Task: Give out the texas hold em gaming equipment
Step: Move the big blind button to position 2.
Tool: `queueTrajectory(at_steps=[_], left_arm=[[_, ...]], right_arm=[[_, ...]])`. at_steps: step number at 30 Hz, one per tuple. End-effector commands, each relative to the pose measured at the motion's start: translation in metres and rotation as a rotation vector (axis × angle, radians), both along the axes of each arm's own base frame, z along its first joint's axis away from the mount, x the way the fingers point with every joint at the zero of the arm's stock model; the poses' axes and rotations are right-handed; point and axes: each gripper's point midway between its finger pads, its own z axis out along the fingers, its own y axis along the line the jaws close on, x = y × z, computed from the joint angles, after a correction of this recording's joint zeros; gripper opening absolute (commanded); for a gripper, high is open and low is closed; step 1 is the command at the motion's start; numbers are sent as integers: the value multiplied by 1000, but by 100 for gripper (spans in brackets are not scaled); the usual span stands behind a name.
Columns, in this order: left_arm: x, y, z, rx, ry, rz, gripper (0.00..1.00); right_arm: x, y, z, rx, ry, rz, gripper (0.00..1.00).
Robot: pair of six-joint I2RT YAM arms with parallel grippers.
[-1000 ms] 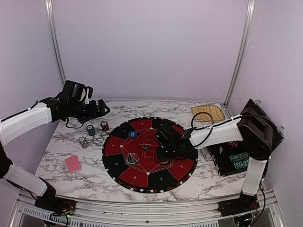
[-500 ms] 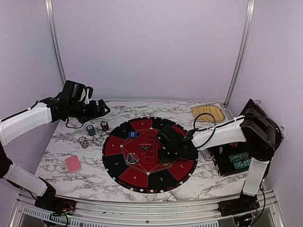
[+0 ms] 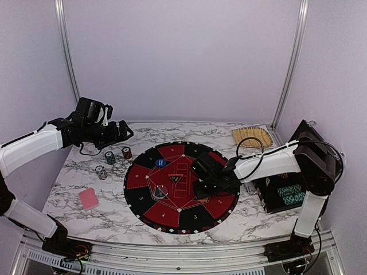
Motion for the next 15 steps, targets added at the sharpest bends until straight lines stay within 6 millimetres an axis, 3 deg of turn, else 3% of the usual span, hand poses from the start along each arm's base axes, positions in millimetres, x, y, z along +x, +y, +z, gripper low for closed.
queueTrajectory(at_steps=[1, 9, 15], left_arm=[[5, -2, 4, -17, -18, -3, 99], [5, -2, 7, -15, -26, -6, 99], [7, -2, 9, -8, -35, -9, 99]], right_arm=[[-22, -18, -22, -98, 100, 11, 42], [11, -4, -8, -34, 64, 12, 56], [38, 12, 19, 9, -4, 32, 61]])
